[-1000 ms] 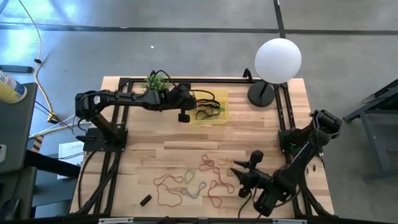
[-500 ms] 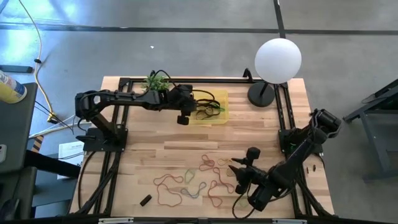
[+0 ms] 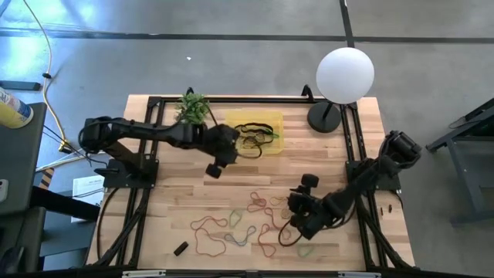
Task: Pick and place rubber bands into bin
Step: Put the top right green rubber band into the yellow bin
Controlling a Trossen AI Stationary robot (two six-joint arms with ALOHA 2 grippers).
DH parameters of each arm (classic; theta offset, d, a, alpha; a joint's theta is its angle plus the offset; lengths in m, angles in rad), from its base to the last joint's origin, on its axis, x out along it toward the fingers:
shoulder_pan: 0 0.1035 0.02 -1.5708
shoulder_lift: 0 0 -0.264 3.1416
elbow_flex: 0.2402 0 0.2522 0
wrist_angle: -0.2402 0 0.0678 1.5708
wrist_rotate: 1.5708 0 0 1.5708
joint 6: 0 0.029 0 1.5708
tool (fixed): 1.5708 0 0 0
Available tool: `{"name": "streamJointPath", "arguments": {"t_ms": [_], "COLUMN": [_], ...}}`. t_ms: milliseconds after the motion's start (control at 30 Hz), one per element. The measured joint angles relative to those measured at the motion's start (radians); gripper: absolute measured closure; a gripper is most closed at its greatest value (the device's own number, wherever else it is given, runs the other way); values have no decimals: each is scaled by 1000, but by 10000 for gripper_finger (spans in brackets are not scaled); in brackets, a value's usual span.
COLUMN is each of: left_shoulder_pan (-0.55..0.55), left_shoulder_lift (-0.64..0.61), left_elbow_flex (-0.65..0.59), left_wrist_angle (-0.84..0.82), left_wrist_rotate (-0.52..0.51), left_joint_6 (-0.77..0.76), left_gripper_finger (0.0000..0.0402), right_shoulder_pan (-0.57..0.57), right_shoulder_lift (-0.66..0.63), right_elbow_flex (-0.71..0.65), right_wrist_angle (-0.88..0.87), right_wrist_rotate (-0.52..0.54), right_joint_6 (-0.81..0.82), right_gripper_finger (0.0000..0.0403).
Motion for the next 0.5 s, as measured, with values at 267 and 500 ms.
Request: {"name": "streamJointPath", "arguments": {"t_ms": [267, 500], "left_shoulder_pan": [-187, -373], "left_shoulder_lift": [-52, -57], "left_elbow_flex": [0, 0], "left_wrist_angle": [-148, -247], "left_wrist_rotate": [-78, -212], "left_joint_6": [-86, -209], "left_gripper_finger": [279, 277], "right_shoulder_pan": [-72, -80], "right_shoulder_lift": [-104, -211], "right_elbow_flex": [-171, -215], "right_wrist_angle": [319, 241], "right_wrist_rotate": [-222, -484], "right_joint_6": [-163, -106], "right_gripper_finger": [265, 265]}}
